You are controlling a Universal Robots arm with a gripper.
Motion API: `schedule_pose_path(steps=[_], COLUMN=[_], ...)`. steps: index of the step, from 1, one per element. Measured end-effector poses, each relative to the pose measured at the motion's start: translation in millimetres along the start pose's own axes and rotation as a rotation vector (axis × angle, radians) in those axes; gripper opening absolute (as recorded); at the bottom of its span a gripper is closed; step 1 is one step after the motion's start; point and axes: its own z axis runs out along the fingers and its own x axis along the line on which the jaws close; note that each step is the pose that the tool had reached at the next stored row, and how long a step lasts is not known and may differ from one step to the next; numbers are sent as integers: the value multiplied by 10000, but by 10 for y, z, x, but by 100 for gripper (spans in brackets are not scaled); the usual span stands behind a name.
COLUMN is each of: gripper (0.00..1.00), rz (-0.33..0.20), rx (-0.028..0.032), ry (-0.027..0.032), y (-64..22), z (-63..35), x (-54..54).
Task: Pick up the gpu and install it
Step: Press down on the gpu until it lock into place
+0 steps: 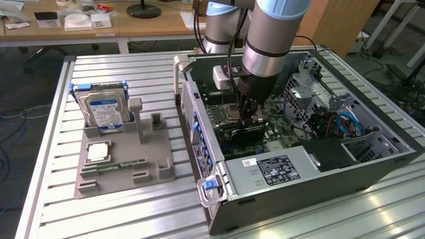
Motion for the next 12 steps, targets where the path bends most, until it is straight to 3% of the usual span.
schedule_pose_path(steps=[12], gripper=[11], rz=[0], rx=[-1], ry=[5], y=[7], z=[27], x=[2])
